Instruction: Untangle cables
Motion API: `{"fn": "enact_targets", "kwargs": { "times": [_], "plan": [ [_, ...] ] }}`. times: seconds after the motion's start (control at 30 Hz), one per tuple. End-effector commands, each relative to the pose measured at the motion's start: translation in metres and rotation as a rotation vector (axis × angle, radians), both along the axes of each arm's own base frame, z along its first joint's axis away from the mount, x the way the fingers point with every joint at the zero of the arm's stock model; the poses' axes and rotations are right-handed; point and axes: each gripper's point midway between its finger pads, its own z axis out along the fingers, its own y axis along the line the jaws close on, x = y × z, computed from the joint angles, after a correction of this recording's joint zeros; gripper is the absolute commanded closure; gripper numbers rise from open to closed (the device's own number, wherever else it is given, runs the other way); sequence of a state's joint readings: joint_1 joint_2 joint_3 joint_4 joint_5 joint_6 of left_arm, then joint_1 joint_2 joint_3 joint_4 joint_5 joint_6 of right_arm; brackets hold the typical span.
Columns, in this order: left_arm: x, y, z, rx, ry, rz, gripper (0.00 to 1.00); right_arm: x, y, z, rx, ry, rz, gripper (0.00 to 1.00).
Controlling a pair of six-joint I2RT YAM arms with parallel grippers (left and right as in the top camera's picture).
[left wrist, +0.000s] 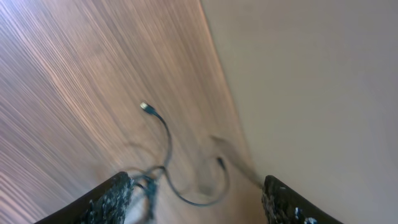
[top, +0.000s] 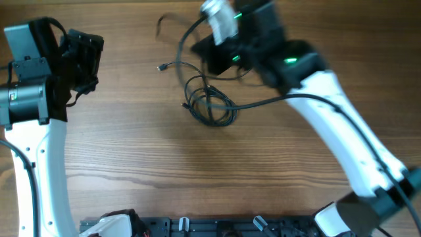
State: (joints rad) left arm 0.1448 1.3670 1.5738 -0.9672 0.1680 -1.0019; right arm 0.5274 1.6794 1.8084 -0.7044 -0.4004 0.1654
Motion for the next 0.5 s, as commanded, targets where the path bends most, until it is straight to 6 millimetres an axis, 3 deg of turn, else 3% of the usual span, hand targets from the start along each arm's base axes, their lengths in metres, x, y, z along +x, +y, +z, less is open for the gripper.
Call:
{"fn": "enact_targets", "kwargs": {
  "times": [0.0, 0.07, 0.13, 0.17, 0.37, 0.47],
  "plan": [
    [0.003, 0.009, -0.012, 0.151, 0.037, -0.075, 0.30, 0.000, -0.069, 0.101, 0.136, -0.160, -0.180, 0.96],
    [0.003, 0.009, -0.016, 0.151, 0.052, -0.079, 0.30, 0.006, -0.114, 0.120, 0.152, -0.201, -0.284, 0.96],
    [0.002, 0.008, -0.017, 0.166, 0.055, -0.101, 0.31, 0.012, -0.149, 0.125, 0.154, -0.208, -0.372, 0.96],
    [0.002, 0.007, -0.017, 0.183, 0.053, -0.125, 0.32, 0.019, -0.177, 0.124, 0.143, -0.206, -0.440, 0.95],
    [0.003, -0.016, -0.015, 0.271, 0.012, -0.358, 0.33, 0.047, -0.302, 0.091, 0.082, -0.122, -0.741, 0.96],
    [0.003, -0.032, -0.015, 0.296, 0.001, -0.423, 0.34, 0.058, -0.346, 0.071, 0.033, -0.094, -0.817, 0.96]
  ]
}}
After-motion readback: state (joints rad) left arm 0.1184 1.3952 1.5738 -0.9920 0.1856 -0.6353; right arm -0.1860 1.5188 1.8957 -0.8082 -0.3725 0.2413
